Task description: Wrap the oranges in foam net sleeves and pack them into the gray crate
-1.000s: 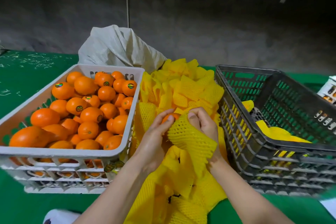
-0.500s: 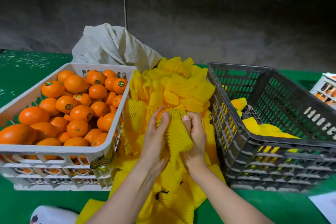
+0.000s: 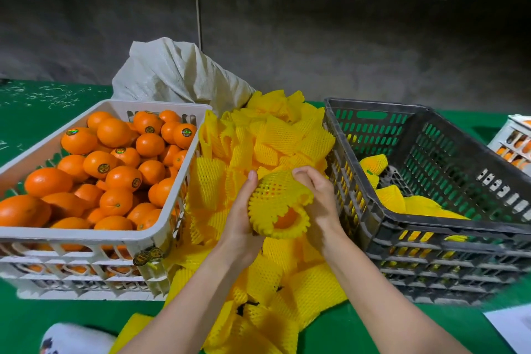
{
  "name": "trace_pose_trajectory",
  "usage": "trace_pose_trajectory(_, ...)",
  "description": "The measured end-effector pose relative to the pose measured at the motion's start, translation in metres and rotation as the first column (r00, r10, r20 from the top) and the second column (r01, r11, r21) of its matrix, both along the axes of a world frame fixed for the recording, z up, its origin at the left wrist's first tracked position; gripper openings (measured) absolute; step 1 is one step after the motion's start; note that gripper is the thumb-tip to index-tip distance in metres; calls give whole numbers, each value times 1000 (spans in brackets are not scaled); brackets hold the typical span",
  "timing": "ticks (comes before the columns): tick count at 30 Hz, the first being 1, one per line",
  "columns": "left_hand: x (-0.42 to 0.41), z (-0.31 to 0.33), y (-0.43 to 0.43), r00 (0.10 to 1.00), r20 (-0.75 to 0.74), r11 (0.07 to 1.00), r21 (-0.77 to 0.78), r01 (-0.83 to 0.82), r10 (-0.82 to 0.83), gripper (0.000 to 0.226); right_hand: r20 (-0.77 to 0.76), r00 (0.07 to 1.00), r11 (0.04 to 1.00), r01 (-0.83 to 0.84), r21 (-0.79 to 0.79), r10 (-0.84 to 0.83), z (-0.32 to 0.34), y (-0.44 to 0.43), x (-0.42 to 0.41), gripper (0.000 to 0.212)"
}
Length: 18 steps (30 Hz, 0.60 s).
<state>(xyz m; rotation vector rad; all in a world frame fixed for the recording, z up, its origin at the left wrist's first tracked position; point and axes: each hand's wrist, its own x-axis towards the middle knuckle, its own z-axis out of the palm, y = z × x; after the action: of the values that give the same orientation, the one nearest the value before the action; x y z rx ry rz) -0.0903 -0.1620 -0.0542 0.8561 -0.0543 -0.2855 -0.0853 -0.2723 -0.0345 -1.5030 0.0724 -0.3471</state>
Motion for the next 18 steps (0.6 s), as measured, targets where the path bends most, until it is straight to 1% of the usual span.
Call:
trace_pose_trajectory(2,2,-1,-2,998,-22,998,-17,-56,56,48,-49,993,986,-97,136,104,-9,3,-2,32)
trace_pose_trajectory(5,3,-6,-2,995,3,994,33,-104,104,38,-108,963,952,-222,212,249,-15,0,-9,33)
trace_pose_trajectory(7,4,-8,0,992,10,985,119,-128,127,35,-242,918,937,-257,238,313,-11,-6,-7,40)
trace_pose_trajectory(9,6,-7,4,989,42,963,229,-145,139,41,-379,844,918,-291,270,379,-7,-14,-3,42)
trace_pose_trajectory(11,8,-3,6,978,134,928,318,-197,161,40,-425,795,894,-319,314,433,-7,-13,-3,48)
trace_pose_trajectory(12,10,-1,6,968,169,908,346,-234,185,42,-424,809,908,-307,287,407,-10,-9,-5,50)
trace_pose_trajectory(13,10,1,6,957,191,887,368,-277,220,44,-411,838,928,-272,254,358,-14,-3,-7,47)
trace_pose_trajectory(15,8,2,2,916,245,831,393,-393,318,48,-336,912,959,-161,233,235,-21,9,-11,45)
trace_pose_trajectory(16,7,1,0,877,288,778,410,-475,384,50,-299,940,972,-99,214,162,-23,14,-13,47)
trace_pose_trajectory(18,7,0,-1,777,383,651,425,-629,500,52,-270,959,989,-51,141,88,-26,17,-12,42)
